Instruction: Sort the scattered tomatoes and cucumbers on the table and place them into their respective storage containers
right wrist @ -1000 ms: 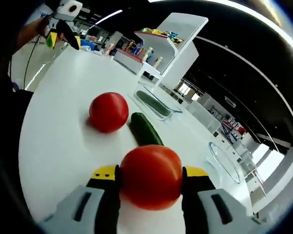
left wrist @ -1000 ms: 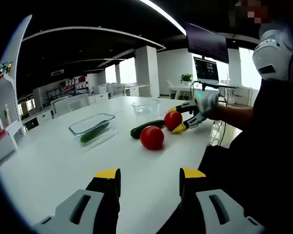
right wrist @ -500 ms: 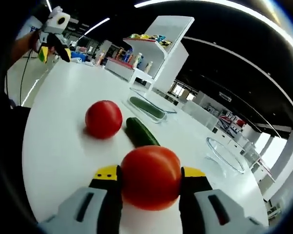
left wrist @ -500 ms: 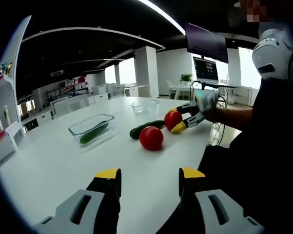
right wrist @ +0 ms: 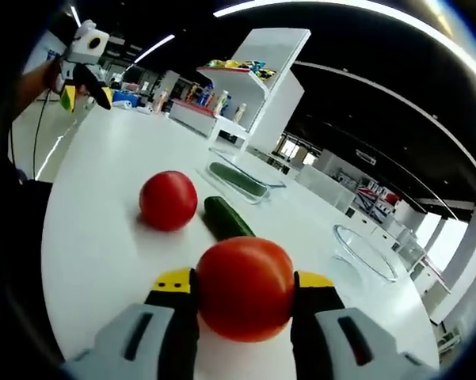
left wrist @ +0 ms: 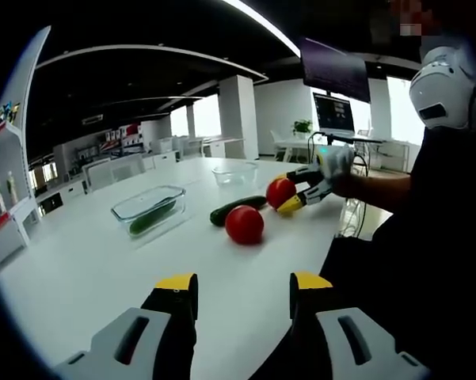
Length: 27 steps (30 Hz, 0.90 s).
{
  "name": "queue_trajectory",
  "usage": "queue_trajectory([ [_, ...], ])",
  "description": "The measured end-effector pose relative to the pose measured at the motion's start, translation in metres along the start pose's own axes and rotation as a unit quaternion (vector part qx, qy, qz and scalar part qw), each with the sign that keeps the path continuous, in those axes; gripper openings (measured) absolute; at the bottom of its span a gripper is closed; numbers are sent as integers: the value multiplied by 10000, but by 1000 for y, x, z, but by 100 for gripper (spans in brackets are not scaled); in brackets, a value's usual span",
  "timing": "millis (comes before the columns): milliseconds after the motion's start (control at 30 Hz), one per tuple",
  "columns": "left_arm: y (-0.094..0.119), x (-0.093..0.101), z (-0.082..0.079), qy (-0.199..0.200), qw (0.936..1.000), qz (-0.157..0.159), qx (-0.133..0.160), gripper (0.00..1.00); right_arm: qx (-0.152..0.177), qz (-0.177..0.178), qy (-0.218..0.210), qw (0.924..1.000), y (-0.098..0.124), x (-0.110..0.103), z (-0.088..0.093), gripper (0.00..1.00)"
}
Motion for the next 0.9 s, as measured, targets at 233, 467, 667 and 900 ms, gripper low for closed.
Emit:
queue_trajectory([
  [233, 0, 1, 1, 13, 10000, 20, -2, 46, 68, 72, 16, 9999, 4, 8, -6, 44],
  [467, 3, 1, 0, -3, 10000, -7, 37, 46, 94, 142, 109, 9998, 5, 17, -13, 44],
  [667, 5, 1, 2, 29, 10000, -42, 32, 46, 173, 196, 184, 9995, 4, 23, -21, 44],
  [900, 3, 1, 2, 64, 10000, -44, 27, 46, 286, 301, 124, 9991, 4, 36, -25, 44],
])
Point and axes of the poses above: the point that each gripper's makers call its tool centre point, and the gripper's own axes: y roughly backward along the fingers, x roughly to its right, z roughly out of its underside, the point moved 7 cm from there along y, roughly backward along the fingers, and after that the axes turned 5 degrees about x, right-handed, at the moved point
